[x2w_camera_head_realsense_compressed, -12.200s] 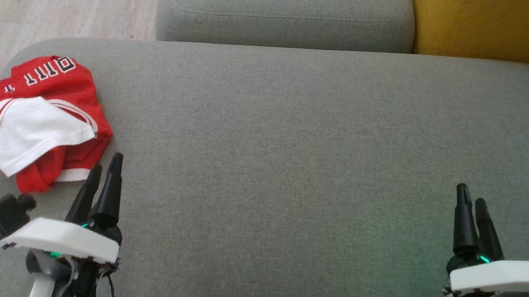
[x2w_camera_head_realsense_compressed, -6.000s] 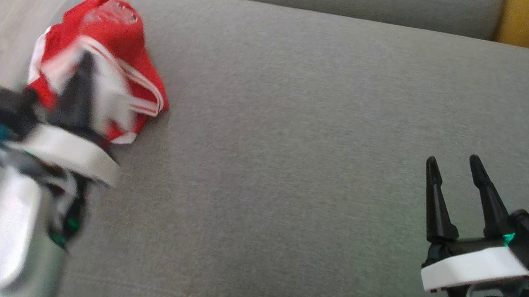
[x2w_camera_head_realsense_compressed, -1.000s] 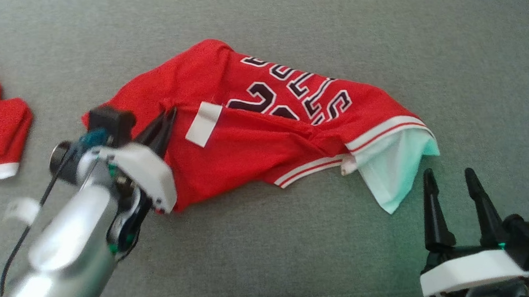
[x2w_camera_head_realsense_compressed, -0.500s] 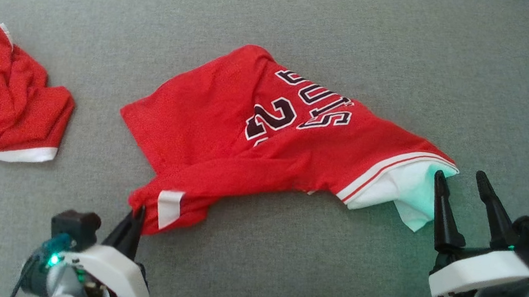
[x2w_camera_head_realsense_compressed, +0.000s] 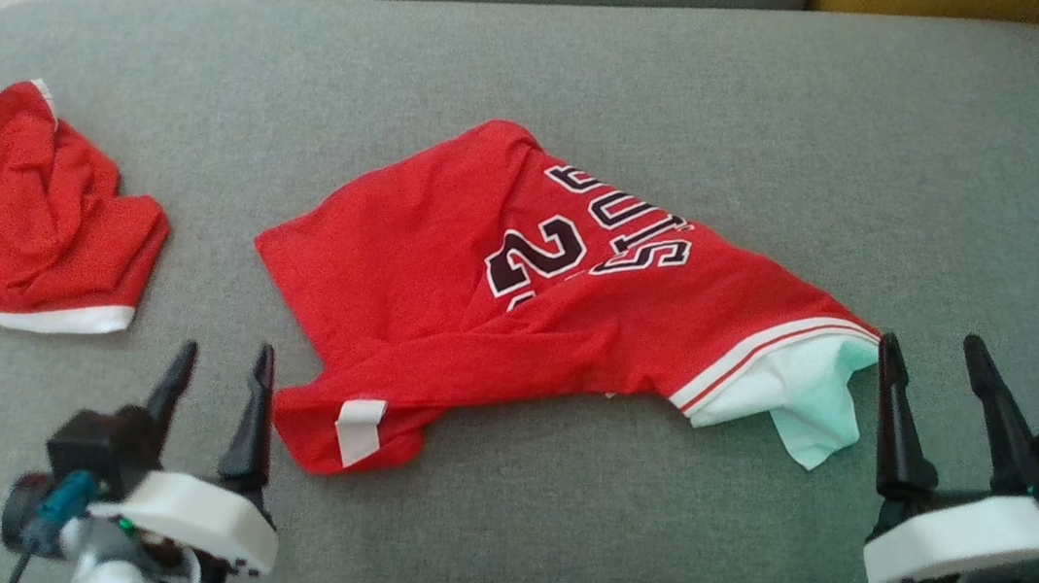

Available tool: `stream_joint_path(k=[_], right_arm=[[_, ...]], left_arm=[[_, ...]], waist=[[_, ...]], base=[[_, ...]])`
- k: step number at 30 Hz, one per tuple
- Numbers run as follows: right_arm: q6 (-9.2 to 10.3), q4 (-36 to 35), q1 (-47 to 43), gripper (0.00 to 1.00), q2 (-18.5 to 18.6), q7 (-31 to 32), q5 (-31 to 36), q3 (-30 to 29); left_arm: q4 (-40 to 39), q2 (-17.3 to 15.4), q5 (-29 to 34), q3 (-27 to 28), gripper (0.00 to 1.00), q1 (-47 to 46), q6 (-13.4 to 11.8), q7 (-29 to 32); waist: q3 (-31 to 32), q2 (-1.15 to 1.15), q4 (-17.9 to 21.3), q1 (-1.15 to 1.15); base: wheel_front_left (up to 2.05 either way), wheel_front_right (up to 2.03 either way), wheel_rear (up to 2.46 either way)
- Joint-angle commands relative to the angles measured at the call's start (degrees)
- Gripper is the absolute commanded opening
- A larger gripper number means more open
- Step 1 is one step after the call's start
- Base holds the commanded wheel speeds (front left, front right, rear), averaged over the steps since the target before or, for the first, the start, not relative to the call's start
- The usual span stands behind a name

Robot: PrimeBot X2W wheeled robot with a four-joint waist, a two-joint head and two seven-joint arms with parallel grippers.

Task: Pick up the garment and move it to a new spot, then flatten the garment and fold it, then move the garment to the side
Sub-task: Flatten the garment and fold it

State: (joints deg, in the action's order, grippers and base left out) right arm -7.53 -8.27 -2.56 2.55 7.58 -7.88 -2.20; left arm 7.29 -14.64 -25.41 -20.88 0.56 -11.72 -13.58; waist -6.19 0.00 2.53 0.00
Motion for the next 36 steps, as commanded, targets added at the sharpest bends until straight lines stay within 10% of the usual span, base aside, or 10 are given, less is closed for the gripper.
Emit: stream_joint_path(k=[1,25,36], right_arm=[[0.04,-2.3,0.2,1.0,0.3,0.1,0.5,1.2],[0.04,-4.5,-3.3,1.0,0.3,1.7,0.1,2.1],[0.04,-4.7,-2.1,1.0,0.3,1.6,-0.1,2.7]], left_arm=[[-2.4,-1.2,0.8,2.9,1.0,-2.5,-0.5,-0.7],[-11.5,-4.0,7.5,3.4,1.0,1.6,-4.8,-0.4],[-3.3,-4.9,4.0,-1.6,1.0,-2.1,2.0,10.2]], waist=[[0.4,0.0,0.0,0.0],[3.5,0.0,0.1,0.0],[0.1,0.0,0.0,0.0]], base=[[0.0,0.0,0.0],[0.0,0.0,0.0],[0.0,0.0,0.0]])
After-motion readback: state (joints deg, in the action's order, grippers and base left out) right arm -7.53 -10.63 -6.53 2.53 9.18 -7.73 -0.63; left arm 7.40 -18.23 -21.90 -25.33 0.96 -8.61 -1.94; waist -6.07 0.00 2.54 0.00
